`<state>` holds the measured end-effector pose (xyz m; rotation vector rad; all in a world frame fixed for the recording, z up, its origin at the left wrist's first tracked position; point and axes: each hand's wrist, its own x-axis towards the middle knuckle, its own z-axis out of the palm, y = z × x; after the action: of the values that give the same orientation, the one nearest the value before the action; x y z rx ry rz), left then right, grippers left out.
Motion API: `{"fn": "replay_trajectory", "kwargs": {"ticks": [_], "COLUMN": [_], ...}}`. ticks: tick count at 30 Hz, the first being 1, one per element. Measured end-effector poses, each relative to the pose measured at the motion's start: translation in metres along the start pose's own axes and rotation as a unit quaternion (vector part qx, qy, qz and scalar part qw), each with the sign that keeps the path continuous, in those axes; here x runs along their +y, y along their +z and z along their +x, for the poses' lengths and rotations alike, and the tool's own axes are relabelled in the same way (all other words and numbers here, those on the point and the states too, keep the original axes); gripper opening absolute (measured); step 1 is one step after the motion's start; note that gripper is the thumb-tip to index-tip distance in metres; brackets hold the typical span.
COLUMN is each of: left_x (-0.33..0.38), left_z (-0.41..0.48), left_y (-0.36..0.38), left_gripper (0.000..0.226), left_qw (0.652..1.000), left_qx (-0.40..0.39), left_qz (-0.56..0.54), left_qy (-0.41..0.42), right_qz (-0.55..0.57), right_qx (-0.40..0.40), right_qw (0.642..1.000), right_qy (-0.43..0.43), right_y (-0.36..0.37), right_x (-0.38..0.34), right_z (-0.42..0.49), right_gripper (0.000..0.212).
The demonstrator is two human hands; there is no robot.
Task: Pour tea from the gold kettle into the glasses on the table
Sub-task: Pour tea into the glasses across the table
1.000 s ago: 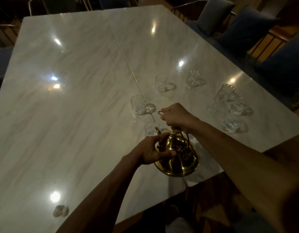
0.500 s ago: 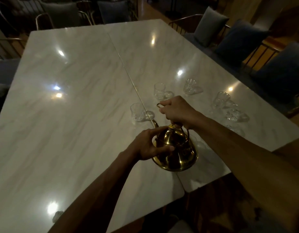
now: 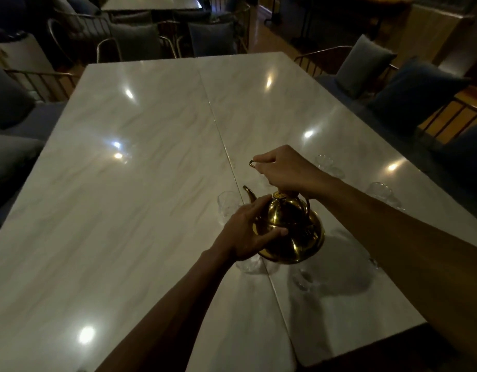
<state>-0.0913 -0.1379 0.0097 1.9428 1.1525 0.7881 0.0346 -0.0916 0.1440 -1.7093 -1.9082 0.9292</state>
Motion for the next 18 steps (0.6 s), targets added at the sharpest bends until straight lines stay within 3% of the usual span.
{"fn": "replay_trajectory", "kwargs": {"ticks": [18], "left_x": [-0.047], "left_z": [0.047], "left_y": [0.033], "left_gripper": [0.078], "left_qw": [0.988], "left_qx": [0.049], "left_qz": [-0.058], "left_qy": [-0.132], "right_qz": [-0.113], "right_qx": [-0.164], "right_qw": [0.978], "right_qy": [-0.061], "right_y": [0.018], "right_x": [0.028], "right_z": [0.101], "right_gripper": [0.039]}}
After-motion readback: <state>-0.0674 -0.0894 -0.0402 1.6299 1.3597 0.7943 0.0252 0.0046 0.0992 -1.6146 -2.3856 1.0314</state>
